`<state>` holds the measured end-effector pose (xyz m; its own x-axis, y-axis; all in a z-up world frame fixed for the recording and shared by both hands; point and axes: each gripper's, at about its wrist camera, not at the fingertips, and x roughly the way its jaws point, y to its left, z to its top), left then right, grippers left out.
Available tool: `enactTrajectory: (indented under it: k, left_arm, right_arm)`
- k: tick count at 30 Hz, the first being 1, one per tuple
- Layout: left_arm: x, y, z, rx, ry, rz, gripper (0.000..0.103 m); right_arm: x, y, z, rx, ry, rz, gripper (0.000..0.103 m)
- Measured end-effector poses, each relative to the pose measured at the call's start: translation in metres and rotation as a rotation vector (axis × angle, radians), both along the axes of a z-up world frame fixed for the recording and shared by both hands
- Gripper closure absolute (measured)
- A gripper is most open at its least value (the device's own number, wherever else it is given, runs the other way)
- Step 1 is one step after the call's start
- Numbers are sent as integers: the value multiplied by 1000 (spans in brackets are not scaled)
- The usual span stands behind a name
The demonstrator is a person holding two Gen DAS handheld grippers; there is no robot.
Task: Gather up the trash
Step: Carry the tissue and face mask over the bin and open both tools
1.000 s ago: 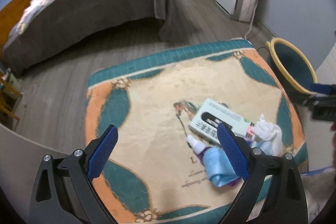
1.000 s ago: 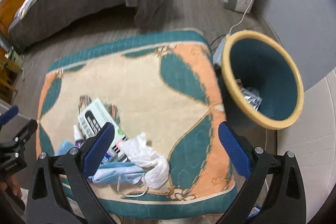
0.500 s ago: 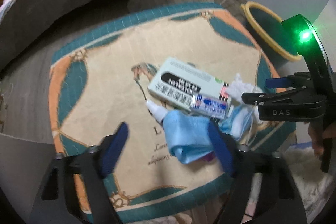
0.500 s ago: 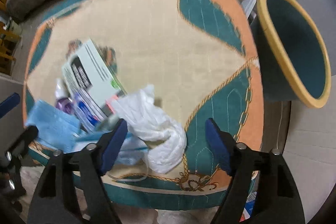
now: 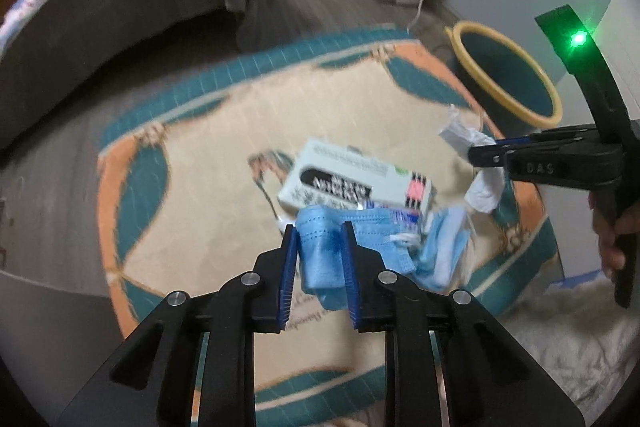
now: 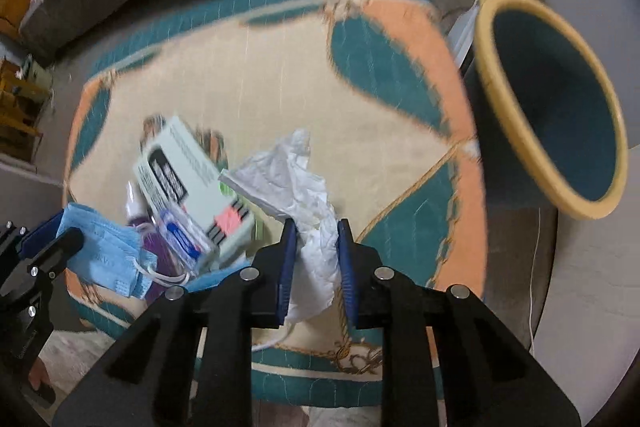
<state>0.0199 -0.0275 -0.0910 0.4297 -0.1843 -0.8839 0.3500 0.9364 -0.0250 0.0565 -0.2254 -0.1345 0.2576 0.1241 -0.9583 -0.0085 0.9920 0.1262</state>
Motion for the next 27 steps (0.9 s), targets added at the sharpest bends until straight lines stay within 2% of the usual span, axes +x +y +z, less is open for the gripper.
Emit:
enactTrajectory:
  k: [5, 8, 11, 15, 20, 27]
  left_arm:
    - [2, 5, 25, -2, -113, 32, 80]
    - [2, 7, 41, -7, -185, 46, 80]
    - [4, 9, 49, -15, -214, 60, 80]
    - [7, 13, 55, -36, -226, 81, 80]
    - [10, 20, 59, -55, -240, 110, 80]
    - [13, 10, 70, -54, -276, 100, 80]
  right_arm:
    - [8, -16, 28, 10, -82, -39, 83]
    - [12, -19, 59, 6, -173, -30, 83]
    - [13, -25, 84, 10, -244, -32, 83]
    - [17, -34, 103, 57, -285, -58, 83]
    - [21, -48, 122, 54, -335, -71, 83]
    - [19, -71, 131, 52, -369, -102, 83]
